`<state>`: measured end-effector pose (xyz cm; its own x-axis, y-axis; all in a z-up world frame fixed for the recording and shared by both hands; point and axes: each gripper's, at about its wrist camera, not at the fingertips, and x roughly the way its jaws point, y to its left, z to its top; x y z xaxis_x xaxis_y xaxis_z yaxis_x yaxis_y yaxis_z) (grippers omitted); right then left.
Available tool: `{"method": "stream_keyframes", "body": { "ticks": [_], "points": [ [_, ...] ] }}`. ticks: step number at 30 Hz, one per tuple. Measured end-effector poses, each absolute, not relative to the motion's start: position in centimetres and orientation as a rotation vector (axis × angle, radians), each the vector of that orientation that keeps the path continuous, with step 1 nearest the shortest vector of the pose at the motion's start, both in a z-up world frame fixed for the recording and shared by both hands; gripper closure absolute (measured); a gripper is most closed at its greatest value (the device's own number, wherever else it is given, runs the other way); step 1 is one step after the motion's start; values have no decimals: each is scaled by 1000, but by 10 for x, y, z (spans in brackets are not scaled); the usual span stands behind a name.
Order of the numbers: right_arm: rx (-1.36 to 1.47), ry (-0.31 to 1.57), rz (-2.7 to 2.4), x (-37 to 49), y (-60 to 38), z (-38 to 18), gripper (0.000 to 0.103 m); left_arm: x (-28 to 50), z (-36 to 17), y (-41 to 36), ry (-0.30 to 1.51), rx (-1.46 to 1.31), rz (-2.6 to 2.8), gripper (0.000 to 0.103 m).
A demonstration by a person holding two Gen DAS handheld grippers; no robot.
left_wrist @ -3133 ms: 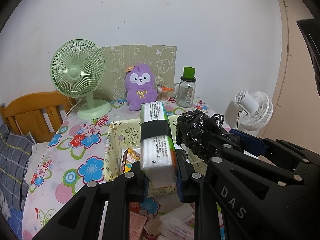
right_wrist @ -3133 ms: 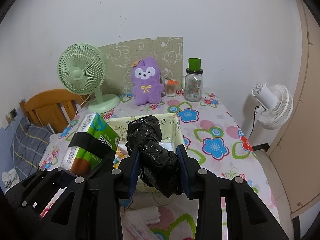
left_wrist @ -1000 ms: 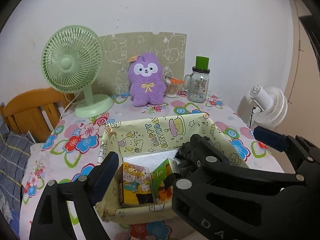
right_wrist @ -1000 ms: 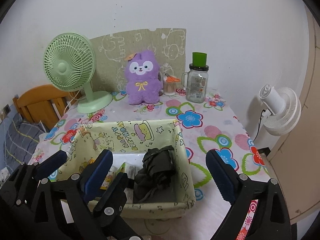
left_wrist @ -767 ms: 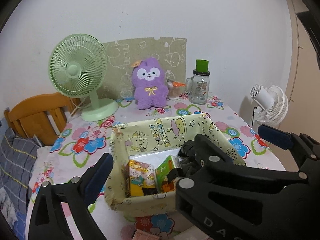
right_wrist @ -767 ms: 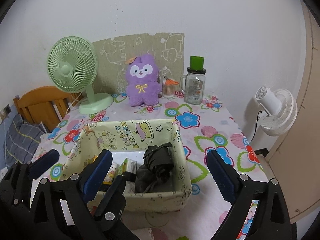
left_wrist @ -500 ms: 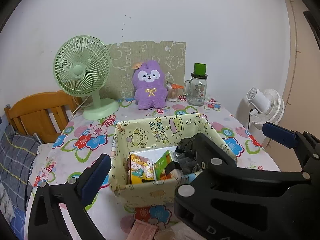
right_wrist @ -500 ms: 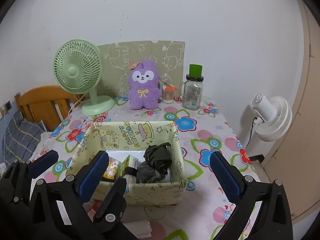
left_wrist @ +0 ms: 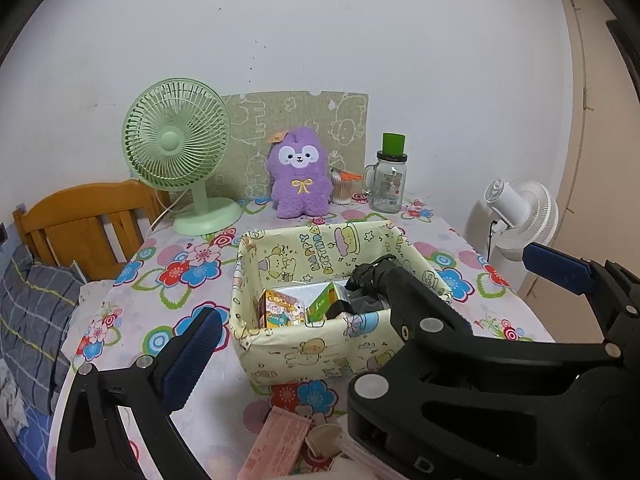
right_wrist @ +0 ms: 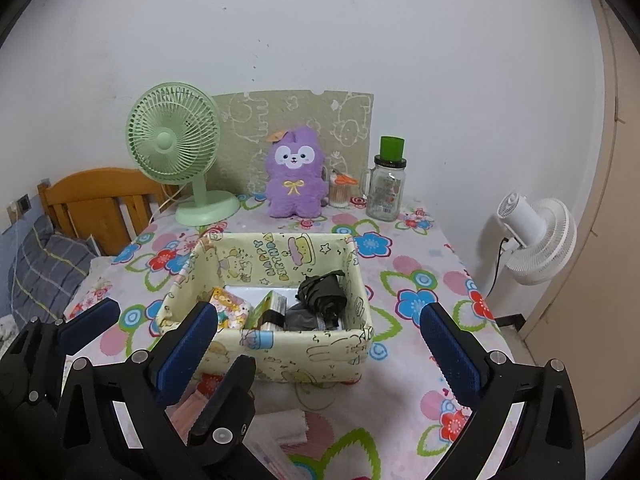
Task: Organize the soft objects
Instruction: 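Withdraw both open tools from the basket back toward the pile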
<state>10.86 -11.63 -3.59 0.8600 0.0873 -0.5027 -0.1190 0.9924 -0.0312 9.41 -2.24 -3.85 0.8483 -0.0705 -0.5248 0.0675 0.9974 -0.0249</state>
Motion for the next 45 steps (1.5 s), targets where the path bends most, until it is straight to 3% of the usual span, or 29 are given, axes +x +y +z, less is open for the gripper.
{"method": "stream_keyframes", "body": {
  "ticks": [45],
  "points": [
    [-30, 564, 181, 64, -119, -70, 1, 43, -67, -25, 571, -6, -70, 7]
  ]
}}
